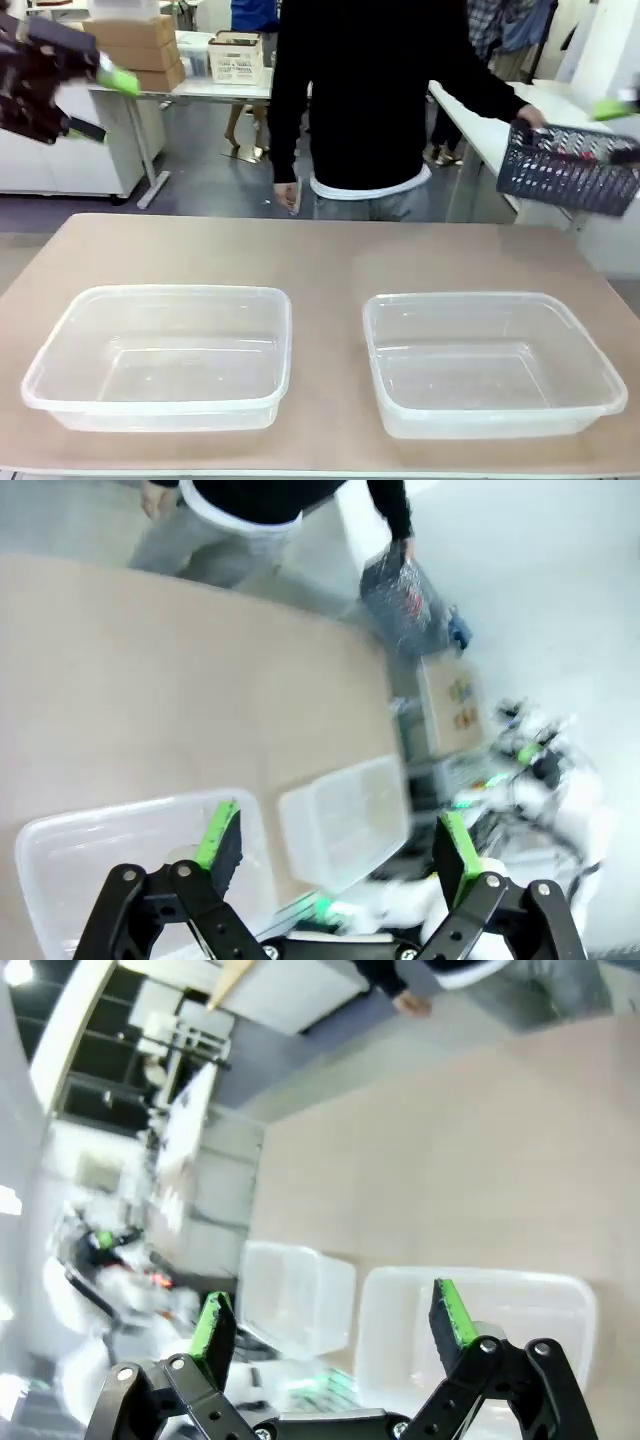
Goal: Sort the waste into each basket.
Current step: Pick up the Organizing box on the left side of the table and lift it.
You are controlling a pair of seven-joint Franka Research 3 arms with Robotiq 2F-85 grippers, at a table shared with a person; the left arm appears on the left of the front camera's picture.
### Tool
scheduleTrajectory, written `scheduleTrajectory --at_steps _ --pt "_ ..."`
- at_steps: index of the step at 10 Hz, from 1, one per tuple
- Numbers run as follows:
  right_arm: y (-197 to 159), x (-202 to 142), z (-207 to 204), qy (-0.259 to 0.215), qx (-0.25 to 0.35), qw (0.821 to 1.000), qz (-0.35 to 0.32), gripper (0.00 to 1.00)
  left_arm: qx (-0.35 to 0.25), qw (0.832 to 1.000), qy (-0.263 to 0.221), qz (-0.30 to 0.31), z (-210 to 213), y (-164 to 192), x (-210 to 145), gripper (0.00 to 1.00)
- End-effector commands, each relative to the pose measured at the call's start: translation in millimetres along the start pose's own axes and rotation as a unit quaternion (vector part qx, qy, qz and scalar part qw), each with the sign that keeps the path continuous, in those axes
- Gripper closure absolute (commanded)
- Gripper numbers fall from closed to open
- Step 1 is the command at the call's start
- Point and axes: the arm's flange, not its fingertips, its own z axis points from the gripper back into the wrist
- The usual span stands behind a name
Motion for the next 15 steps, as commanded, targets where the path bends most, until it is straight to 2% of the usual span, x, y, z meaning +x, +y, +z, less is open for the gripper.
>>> scheduleTrajectory --at_steps 1,2,8,9,10,11,12,13,14,15 --pt "-39.2 -11.3 -25.4 -0.101 -0.031 0.974 -0.199 0.00 0.041 0.978 -0.171 0.111 13.0 56.7 -64.5 0.00" --pt "0.0 0.0 0.0 0.000 0.000 1.000 0.000 0.00 0.000 1.000 0.000 0.000 0.0 0.0 0.0 0.00" --pt "6.4 -2.7 -5.2 0.006 -0.012 1.000 -0.003 0.00 0.011 1.000 0.006 0.007 -5.3 -5.4 -7.5 0.00" --pt "45.9 -0.6 -47.1 0.048 -0.017 0.999 -0.010 0.00 0.078 0.992 0.098 -0.013 -11.2 -7.9 -6.7 0.00" --pt "93.8 -14.8 -104.1 0.085 -0.027 0.996 -0.016 0.00 0.183 0.966 0.173 -0.064 -0.7 -10.8 -10.4 0.00" --pt "139.3 -59.9 -170.7 0.178 -0.063 0.982 0.034 0.00 0.254 0.942 0.212 -0.061 13.5 -18.0 -24.2 0.00" --pt "160.9 -102.5 -218.0 0.237 -0.108 0.961 0.090 0.00 0.297 0.915 0.267 -0.061 17.3 -23.9 -48.0 0.00" --pt "172.1 -132.0 -239.6 0.293 -0.108 0.941 0.129 0.00 0.324 0.882 0.337 -0.061 14.3 -25.7 -73.7 0.00" --pt "166.3 -147.7 -247.0 0.331 -0.131 0.920 0.165 0.00 0.287 0.879 0.373 -0.081 4.9 -25.3 -89.2 0.00" --pt "146.2 -119.9 -228.8 0.330 -0.140 0.915 0.186 0.00 0.224 0.903 0.349 -0.111 -12.0 -24.3 -86.5 0.00"
